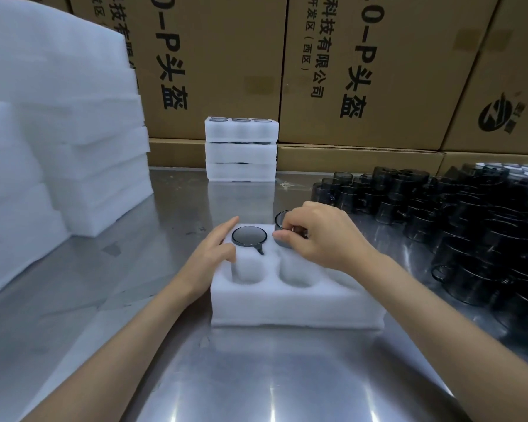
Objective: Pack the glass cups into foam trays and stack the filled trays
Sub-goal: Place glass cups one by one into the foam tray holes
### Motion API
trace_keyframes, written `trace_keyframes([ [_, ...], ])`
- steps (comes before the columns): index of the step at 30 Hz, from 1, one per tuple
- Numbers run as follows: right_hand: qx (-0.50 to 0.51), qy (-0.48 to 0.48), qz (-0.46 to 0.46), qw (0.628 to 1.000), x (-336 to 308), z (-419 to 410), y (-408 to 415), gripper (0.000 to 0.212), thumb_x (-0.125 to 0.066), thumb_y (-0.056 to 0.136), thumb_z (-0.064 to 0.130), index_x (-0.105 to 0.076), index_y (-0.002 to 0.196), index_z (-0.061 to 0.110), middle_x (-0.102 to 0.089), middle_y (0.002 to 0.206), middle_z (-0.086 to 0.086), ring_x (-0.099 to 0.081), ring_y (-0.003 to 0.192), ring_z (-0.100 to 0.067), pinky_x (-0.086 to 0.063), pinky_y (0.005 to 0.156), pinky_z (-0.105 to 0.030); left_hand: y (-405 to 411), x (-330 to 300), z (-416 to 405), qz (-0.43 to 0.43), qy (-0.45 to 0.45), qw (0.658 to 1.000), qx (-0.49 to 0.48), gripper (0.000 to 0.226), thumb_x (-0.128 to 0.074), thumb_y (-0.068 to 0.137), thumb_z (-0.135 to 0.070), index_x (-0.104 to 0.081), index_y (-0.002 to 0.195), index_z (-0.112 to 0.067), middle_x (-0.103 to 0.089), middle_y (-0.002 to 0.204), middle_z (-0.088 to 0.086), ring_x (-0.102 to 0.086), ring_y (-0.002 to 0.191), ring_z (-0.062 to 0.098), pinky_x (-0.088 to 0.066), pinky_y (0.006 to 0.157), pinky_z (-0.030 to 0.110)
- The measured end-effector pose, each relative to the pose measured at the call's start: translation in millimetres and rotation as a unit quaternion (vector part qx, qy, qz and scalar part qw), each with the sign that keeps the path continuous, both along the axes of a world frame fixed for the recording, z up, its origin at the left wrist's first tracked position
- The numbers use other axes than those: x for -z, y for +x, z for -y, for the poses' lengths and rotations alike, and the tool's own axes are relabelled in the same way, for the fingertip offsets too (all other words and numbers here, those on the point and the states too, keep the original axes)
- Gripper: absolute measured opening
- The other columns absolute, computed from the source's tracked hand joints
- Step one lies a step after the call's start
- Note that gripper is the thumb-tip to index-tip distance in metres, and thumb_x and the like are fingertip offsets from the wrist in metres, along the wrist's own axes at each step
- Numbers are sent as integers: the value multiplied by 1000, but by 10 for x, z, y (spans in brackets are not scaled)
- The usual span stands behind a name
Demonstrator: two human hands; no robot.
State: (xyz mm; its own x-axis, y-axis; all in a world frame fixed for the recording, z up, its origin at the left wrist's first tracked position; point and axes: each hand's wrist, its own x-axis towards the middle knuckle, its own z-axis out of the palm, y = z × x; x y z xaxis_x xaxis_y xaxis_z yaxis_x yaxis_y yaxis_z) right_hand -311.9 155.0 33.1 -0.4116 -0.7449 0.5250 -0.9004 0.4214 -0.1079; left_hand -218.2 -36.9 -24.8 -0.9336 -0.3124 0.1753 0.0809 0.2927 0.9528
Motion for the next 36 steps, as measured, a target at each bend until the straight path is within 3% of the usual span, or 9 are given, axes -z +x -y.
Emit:
trace_keyframes([
  [6,39,2,18,999,-52,-39,-42,52,-40,91,57,-64,65,18,-62,65,5,-51,78,-11,-42,62,-29,72,-119,-16,-22,-39,999,11,77,-52,51,-37,-41,127,-41,-37,146,-14,-30,137,5,-25,114,34],
  [10,51,-87,90,991,-185,-119,-48,47,-32,99,45,-74,92,25,-69,92,12,-55,99,-10,-44,80,-33,158,-316,-58,-61,-129,990,21,69,-47,66,-33,-37,133,-44,-31,145,-29,-22,134,-13,-19,115,25],
  [14,56,40,200,977,-238,-189,-92,42,-26,103,37,-39,142,32,-34,147,20,-21,139,-1,-20,112,-32,265,-487,-232,-67,-292,951,80,71,-33,67,-51,-21,136,-52,-18,147,-36,-7,137,-17,-5,113,16],
  [16,32,95,263,959,-217,-182,-105,46,-25,103,36,-22,149,30,-15,154,22,-3,143,1,-5,116,-28,283,-496,-314,-39,-378,919,102,75,-24,68,-54,-15,141,-49,-9,149,-35,4,137,-16,6,112,18],
  [19,35,138,289,946,-162,-143,-119,49,-23,104,35,-13,151,29,-6,156,21,6,144,-2,1,119,-33,289,-456,-367,11,-429,895,122,82,-19,67,-56,-14,147,-42,-3,151,-33,10,137,-16,10,114,22],
  [23,75,212,266,937,-63,-84,-123,49,-18,104,36,-7,151,30,0,157,21,8,145,-6,-1,119,-43,266,-436,-382,45,-432,894,114,74,-25,73,-46,-24,147,-39,-14,152,-29,3,136,-15,7,114,23],
  [31,92,251,260,928,-1,-53,-165,51,-18,103,39,-3,151,33,3,156,22,8,145,-7,3,117,-41,234,-388,-382,53,-420,899,115,67,-26,76,-49,-31,142,-42,-21,149,-30,-6,138,-12,3,116,27],
  [34,72,205,269,938,-7,-87,-218,50,-29,101,43,-20,150,32,-13,156,19,-1,145,-8,-4,118,-40,200,-333,-363,10,-312,945,100,52,-35,80,-49,-47,130,-44,-37,143,-28,-18,138,-10,-9,117,28],
  [36,64,84,284,953,-35,-141,-312,43,-41,99,41,-46,139,27,-39,147,11,-26,140,-11,-21,113,-30,196,-310,-338,-53,-167,980,90,43,-46,76,-52,-57,117,-45,-49,136,-25,-31,134,-9,-21,112,20],
])
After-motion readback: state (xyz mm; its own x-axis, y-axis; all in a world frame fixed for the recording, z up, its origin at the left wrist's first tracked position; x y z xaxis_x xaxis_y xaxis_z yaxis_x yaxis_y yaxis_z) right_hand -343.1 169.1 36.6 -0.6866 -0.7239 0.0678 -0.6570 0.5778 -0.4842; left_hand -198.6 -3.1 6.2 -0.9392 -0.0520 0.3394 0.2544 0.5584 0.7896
